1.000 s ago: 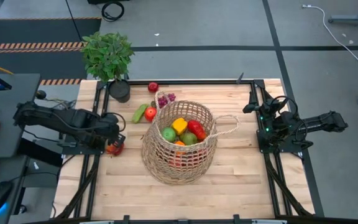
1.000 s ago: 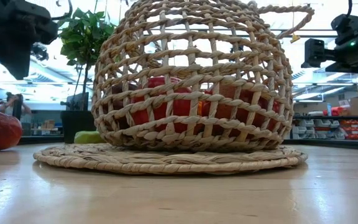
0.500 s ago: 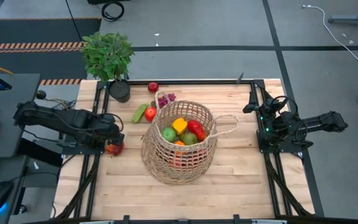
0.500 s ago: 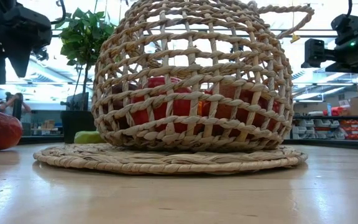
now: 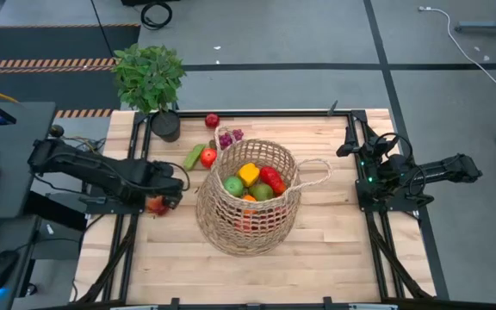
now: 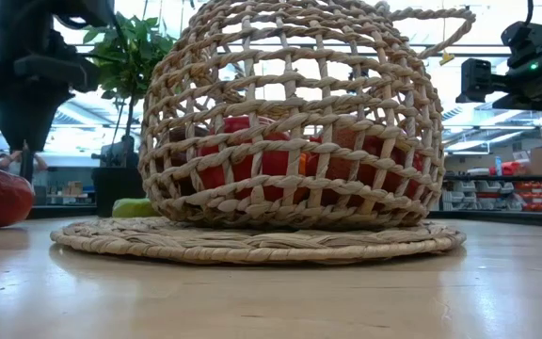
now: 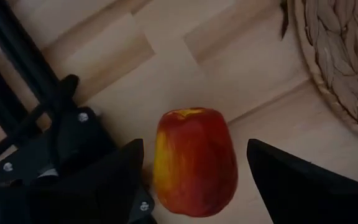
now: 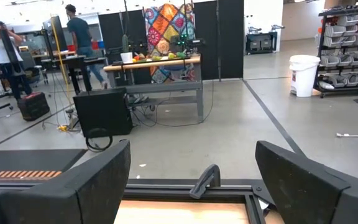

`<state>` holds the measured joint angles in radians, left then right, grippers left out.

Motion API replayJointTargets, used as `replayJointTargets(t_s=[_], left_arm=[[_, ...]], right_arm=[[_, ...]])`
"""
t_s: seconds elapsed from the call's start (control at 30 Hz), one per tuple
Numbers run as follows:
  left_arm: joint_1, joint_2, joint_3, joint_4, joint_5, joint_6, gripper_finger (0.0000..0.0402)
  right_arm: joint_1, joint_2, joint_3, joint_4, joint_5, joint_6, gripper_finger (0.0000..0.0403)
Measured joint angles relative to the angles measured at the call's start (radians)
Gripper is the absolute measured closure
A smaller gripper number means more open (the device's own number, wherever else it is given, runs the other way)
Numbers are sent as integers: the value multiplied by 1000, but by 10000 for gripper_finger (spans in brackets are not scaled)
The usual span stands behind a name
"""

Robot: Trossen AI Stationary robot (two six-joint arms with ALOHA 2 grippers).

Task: Build produce basket
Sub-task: Put the red apple into the brown basket

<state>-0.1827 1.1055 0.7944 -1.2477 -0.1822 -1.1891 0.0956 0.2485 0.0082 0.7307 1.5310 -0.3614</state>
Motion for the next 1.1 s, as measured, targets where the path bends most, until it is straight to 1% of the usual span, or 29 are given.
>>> replayJointTargets(t_s=[0.13, 0.27, 0.4, 0.53, 0.7, 0.77, 0.83, 0.93, 1.1], left_arm=[[21, 64, 0, 43, 26, 41, 109], [67, 120, 0, 53, 96, 49, 112], [88, 158, 0, 61, 107, 54, 113], [111, 193, 0, 70, 152, 102, 113], [115, 236, -7, 73, 160, 128, 113], [115, 238, -39, 97, 182, 129, 113], [115, 237, -86, 131, 234, 124, 113], [108, 237, -131, 141, 280, 102, 113], [101, 238, -138, 171, 280, 102, 113]], right_arm=[[0, 0, 0, 0, 0, 0, 54], [0, 0, 0, 0, 0, 0, 54], [0, 0, 0, 0, 0, 0, 54], [0, 0, 0, 0, 0, 0, 54], [0, 0, 0, 0, 0, 0, 54], [0, 0, 0, 0, 0, 0, 54], [0, 0, 0, 0, 0, 0, 54], [0, 0, 0, 0, 0, 0, 54], [0, 0, 0, 0, 0, 0, 54]])
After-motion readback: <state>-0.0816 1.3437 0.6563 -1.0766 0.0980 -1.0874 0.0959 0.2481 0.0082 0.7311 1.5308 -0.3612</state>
